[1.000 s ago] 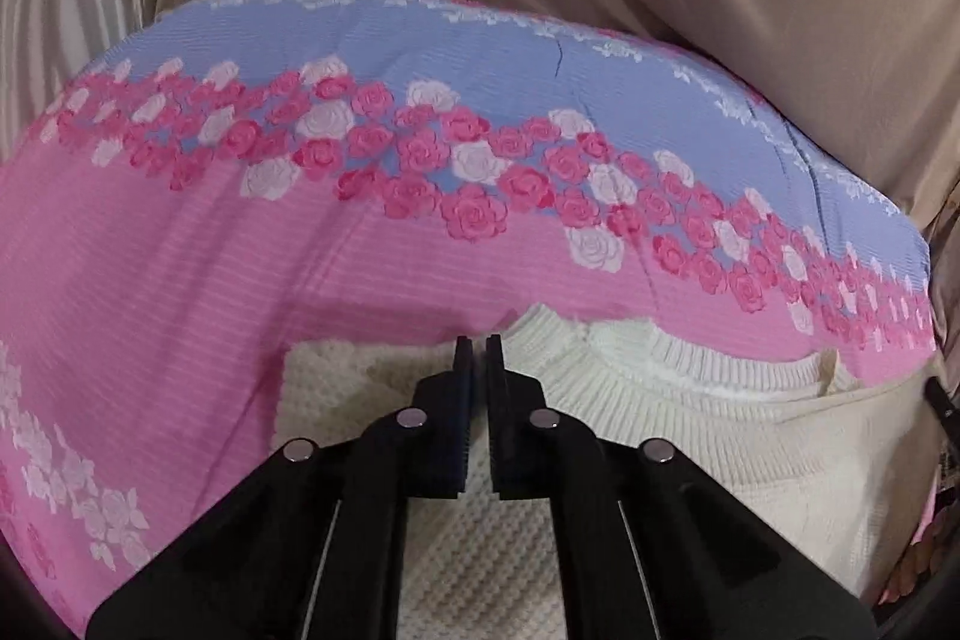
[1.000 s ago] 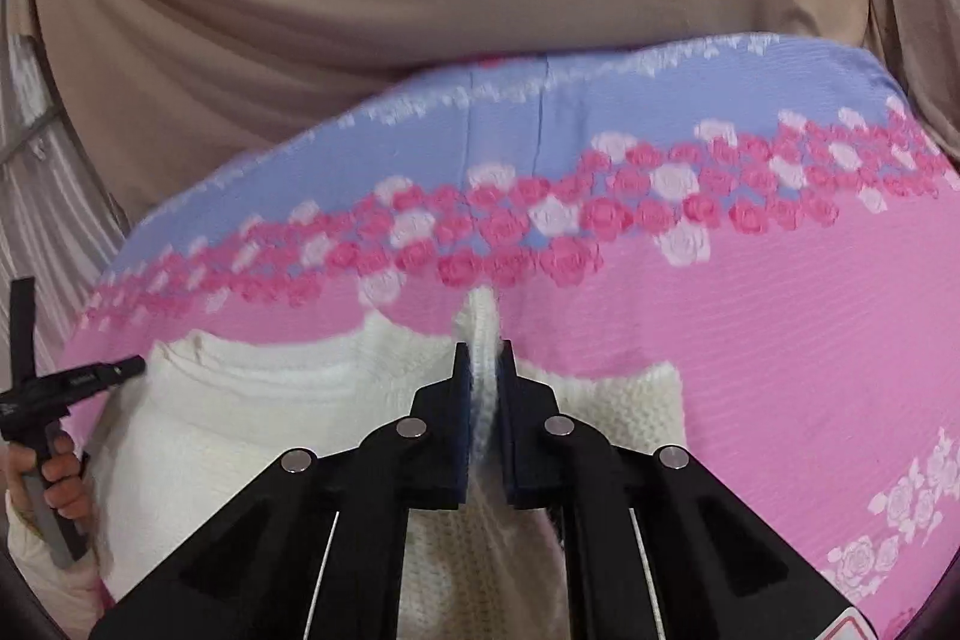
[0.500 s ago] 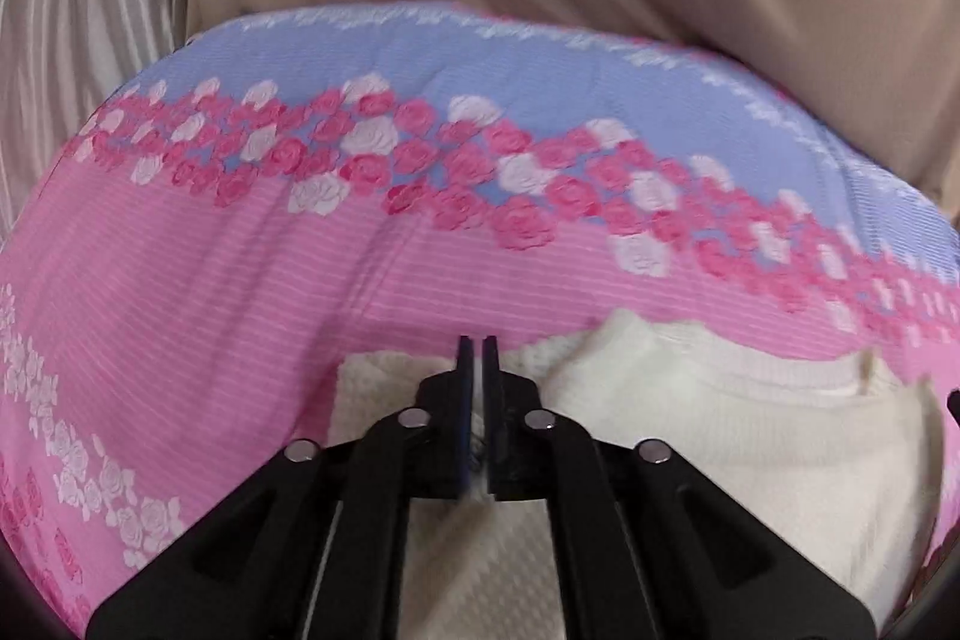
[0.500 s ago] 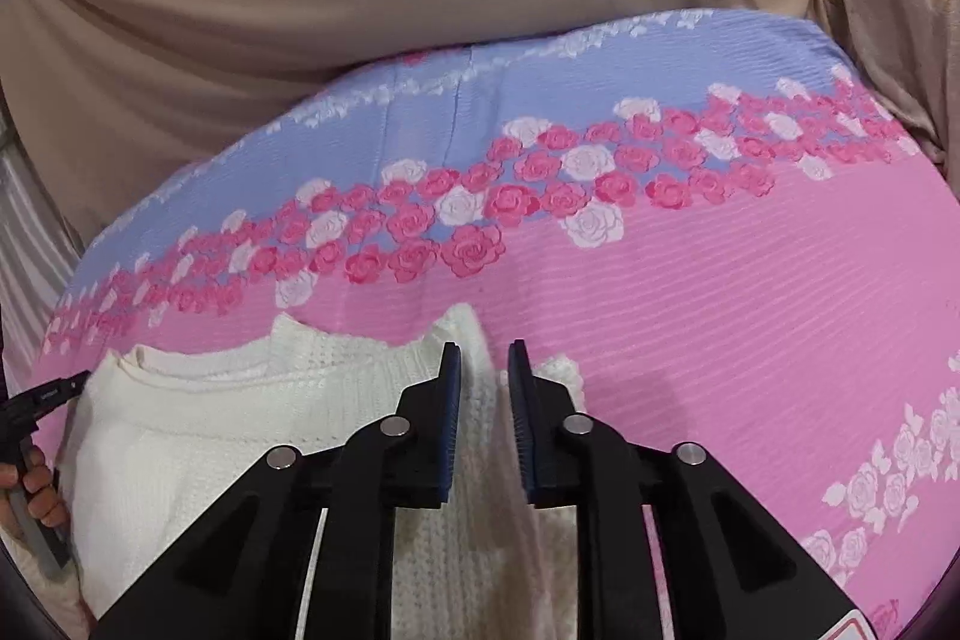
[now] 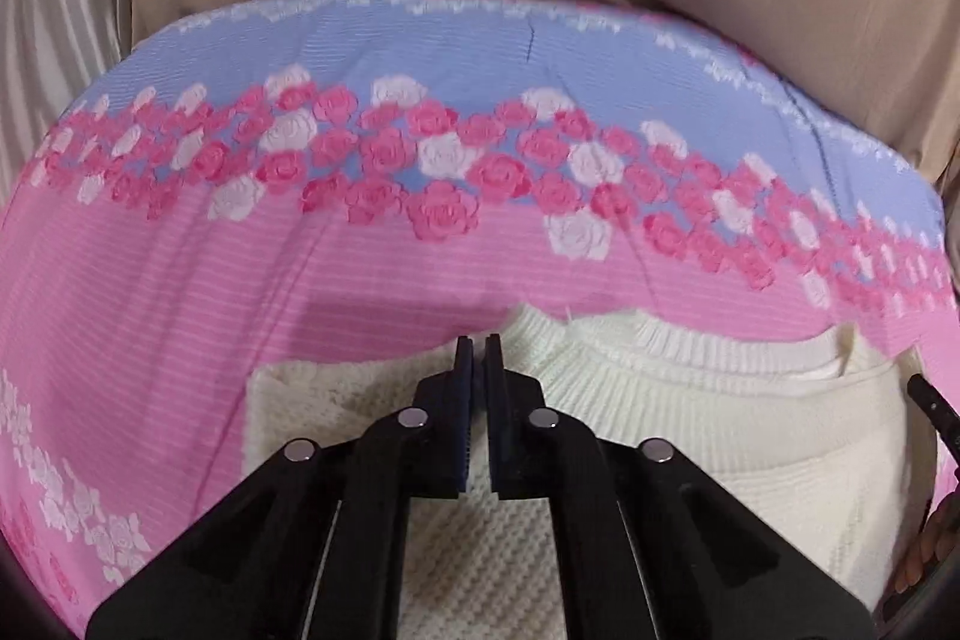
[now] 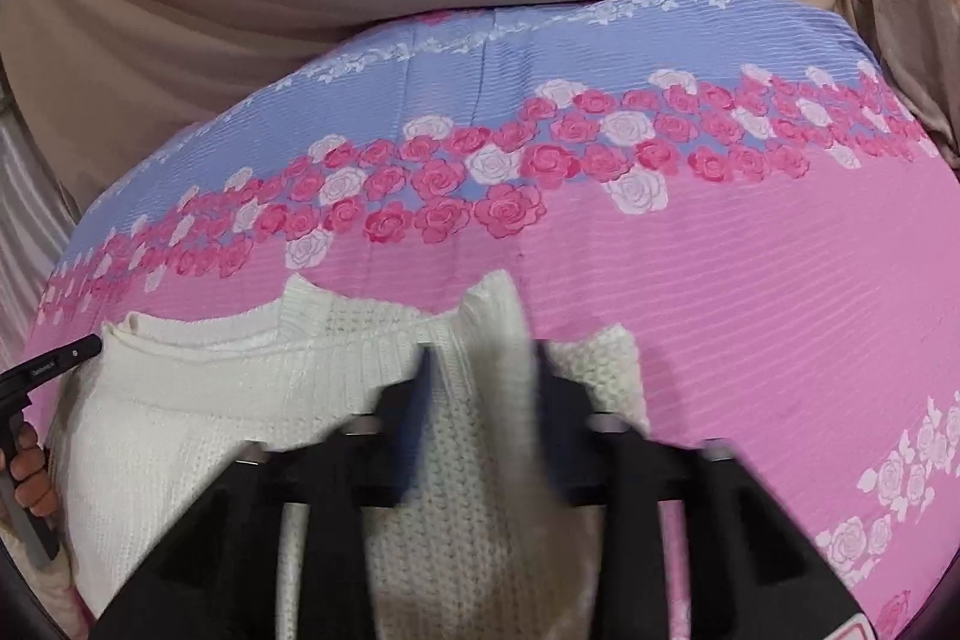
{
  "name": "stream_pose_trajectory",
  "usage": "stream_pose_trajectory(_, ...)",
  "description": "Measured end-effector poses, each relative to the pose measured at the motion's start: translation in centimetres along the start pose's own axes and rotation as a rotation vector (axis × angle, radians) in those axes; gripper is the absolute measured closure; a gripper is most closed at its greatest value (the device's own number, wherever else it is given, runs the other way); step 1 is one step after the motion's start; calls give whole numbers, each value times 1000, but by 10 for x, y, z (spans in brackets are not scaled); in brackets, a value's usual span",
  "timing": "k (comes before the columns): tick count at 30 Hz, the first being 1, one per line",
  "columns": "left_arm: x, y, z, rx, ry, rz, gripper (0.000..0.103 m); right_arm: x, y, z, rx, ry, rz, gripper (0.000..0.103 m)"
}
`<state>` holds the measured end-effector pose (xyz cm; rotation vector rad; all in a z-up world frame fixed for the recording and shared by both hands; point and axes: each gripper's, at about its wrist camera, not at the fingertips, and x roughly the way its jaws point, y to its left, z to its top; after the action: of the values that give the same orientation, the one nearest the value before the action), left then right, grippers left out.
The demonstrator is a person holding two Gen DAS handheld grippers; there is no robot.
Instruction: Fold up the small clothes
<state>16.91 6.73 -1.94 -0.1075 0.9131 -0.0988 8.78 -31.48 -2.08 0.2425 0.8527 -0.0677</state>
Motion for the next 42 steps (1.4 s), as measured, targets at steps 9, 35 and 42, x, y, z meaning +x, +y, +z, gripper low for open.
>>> stream_pose_trajectory(9,20,9,-8,5,10,127,103,11,-20,-2,29,4,-5,95)
stream_pose_trajectory(35,-76,-6,-104,32,-43,114,69,-14,144,-93,-217,65,269,86)
stream_pose_trajectory(42,-78,34,-111,-62,-31,113,56,-13,142,-96,-217,44,275,87)
